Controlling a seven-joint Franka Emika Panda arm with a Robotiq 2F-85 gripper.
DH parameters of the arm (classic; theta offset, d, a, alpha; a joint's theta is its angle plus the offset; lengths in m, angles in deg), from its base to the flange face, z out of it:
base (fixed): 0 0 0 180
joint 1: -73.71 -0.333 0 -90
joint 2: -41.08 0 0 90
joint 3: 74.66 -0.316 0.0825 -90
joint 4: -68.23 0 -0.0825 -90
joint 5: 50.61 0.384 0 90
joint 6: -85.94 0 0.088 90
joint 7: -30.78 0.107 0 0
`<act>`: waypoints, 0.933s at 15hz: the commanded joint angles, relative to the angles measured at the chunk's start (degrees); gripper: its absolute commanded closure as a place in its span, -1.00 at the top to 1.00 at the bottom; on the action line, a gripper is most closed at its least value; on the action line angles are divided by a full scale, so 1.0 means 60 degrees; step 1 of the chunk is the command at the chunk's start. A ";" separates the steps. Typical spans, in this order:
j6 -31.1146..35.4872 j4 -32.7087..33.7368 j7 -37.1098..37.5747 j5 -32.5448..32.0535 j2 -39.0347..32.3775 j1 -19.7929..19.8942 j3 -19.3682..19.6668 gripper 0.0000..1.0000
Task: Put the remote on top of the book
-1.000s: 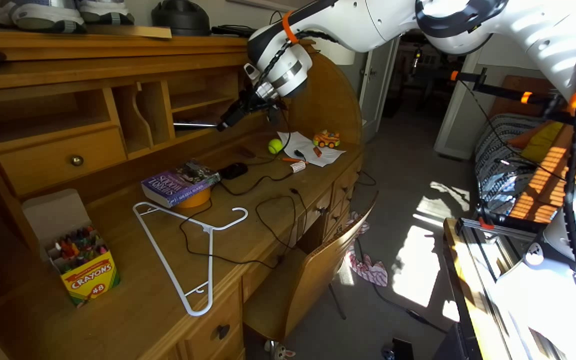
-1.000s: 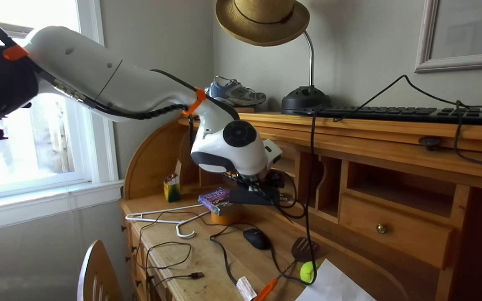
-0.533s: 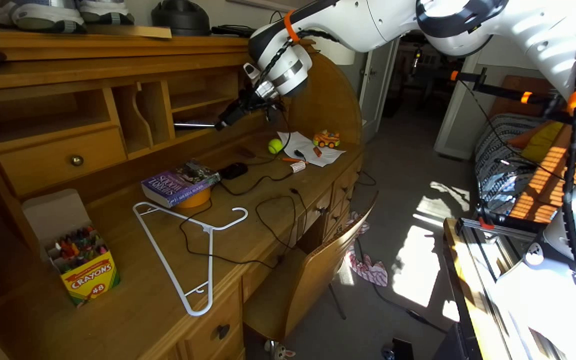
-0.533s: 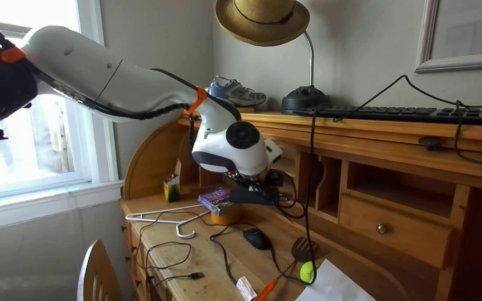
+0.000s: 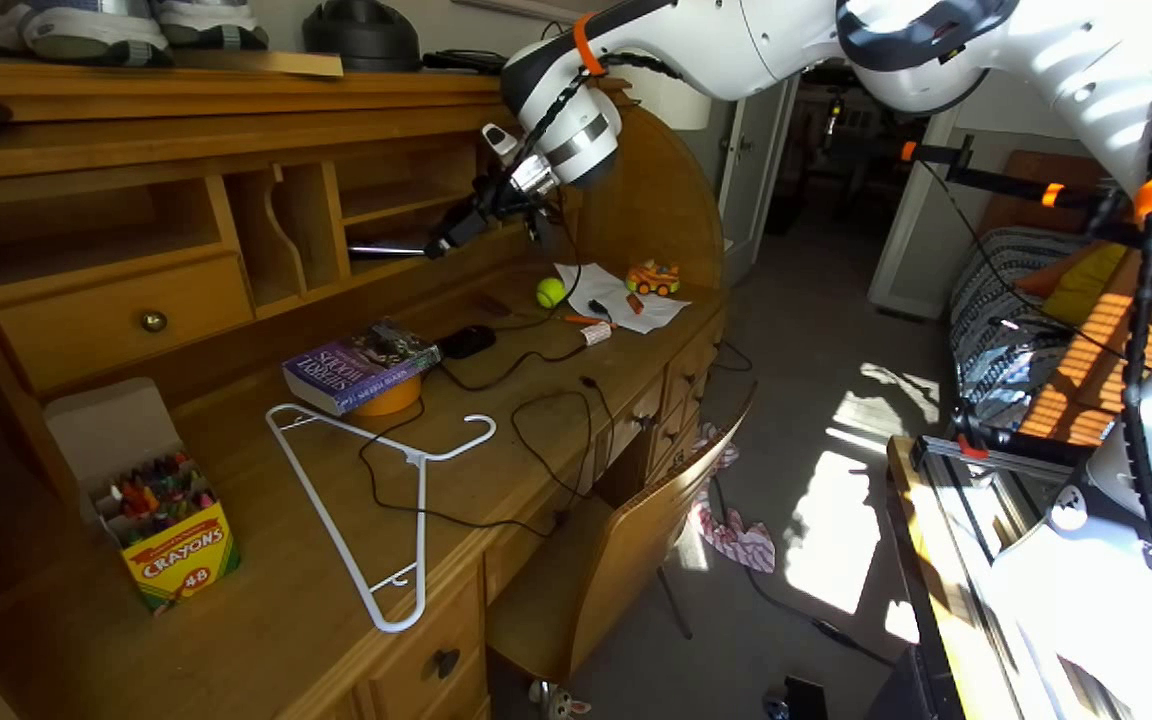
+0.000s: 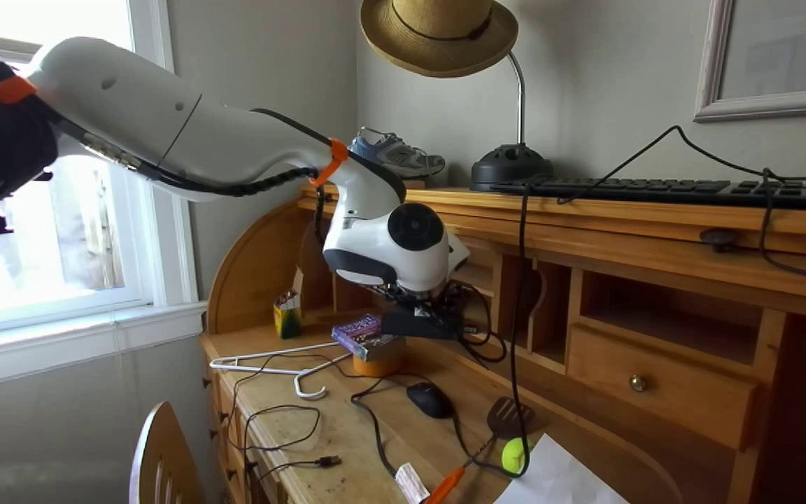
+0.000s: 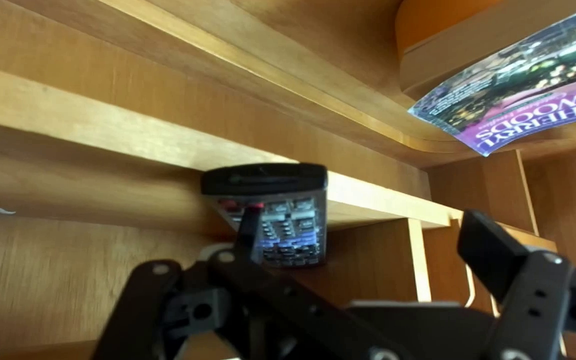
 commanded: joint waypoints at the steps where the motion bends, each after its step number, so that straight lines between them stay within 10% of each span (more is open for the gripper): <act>1: -0.0173 0.0162 -0.0408 0.0190 -0.0099 0.0254 -0.0238 1.00; 14: 0.0155 0.0519 -0.0939 0.0097 -0.0521 0.0368 -0.0417 1.00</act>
